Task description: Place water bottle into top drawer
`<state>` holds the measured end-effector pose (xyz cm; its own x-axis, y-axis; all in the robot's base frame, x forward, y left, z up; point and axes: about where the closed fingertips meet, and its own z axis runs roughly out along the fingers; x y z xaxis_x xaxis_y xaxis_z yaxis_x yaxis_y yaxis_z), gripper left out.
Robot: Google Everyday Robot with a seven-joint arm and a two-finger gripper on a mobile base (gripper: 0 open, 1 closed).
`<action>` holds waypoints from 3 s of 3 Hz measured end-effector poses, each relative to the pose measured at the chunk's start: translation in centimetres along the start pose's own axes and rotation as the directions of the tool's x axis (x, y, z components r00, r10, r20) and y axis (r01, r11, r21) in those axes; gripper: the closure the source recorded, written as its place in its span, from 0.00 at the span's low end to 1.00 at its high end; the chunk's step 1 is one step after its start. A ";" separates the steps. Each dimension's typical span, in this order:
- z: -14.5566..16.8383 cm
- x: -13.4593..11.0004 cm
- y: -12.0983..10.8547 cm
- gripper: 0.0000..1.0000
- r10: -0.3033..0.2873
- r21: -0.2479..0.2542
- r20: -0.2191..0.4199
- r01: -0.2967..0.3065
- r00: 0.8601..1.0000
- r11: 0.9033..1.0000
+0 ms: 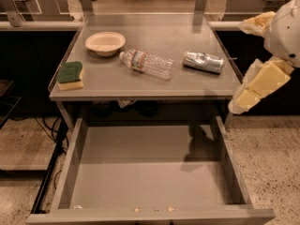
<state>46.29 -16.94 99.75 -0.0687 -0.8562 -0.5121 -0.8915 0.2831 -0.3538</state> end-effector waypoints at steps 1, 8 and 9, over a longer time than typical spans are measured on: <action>0.0 0.0 0.0 0.00 -0.001 0.000 0.000 0.001 1.000 1.000; 20.4 -10.6 -9.8 0.00 0.030 -0.186 0.221 0.012 0.975 0.982; 22.3 -11.1 -9.9 0.00 0.068 -0.188 0.181 -0.034 0.981 0.982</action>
Offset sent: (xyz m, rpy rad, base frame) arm 0.0697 0.0181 -0.0101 -0.0087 -0.0302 0.0203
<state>65.87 -0.60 91.44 -0.0471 -0.7423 -0.6684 -0.9570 0.2252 -0.1827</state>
